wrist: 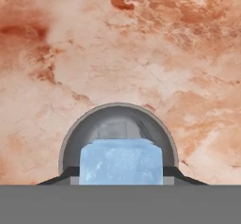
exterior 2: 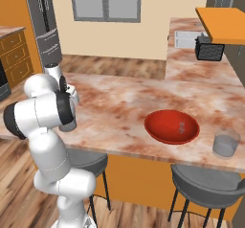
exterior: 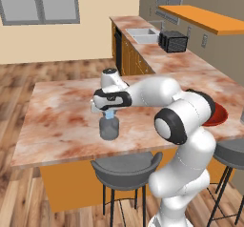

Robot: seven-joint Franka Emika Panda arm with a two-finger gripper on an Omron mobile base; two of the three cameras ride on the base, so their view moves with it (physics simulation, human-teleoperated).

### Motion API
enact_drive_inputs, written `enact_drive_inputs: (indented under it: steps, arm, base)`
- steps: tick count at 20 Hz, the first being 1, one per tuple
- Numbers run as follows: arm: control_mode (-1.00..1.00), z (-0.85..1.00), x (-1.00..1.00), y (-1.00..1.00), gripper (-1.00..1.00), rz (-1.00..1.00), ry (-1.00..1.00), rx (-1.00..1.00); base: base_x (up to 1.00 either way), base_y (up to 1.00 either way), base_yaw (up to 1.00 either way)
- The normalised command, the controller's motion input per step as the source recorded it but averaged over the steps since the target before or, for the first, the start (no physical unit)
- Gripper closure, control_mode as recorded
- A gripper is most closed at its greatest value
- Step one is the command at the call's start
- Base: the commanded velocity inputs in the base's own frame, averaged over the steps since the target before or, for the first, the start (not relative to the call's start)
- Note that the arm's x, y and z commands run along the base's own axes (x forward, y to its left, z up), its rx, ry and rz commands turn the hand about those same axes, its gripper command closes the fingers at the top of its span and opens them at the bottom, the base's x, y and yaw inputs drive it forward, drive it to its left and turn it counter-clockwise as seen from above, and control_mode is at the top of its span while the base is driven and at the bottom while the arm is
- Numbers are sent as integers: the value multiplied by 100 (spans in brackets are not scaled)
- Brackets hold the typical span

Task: There are four ice cubes in the ice bowl. Place two ice cubes in each glass of water.

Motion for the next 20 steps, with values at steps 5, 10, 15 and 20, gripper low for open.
enact_drive_inputs:
  steps: [5, 10, 15, 20]
  arm:
    - [-100, -8, 0, 0, 100, 0, 0, 0]
    - [-100, -28, 1, 0, 100, 0, 0, 0]
    - [-100, -21, 0, 0, 100, 0, 0, 0]
    - [-100, -15, 9, 0, 100, 0, 1, 0]
  base:
    - [0, 0, 0]
    - [0, 0, 0]
    - [0, 0, 0]
    - [0, 0, 0]
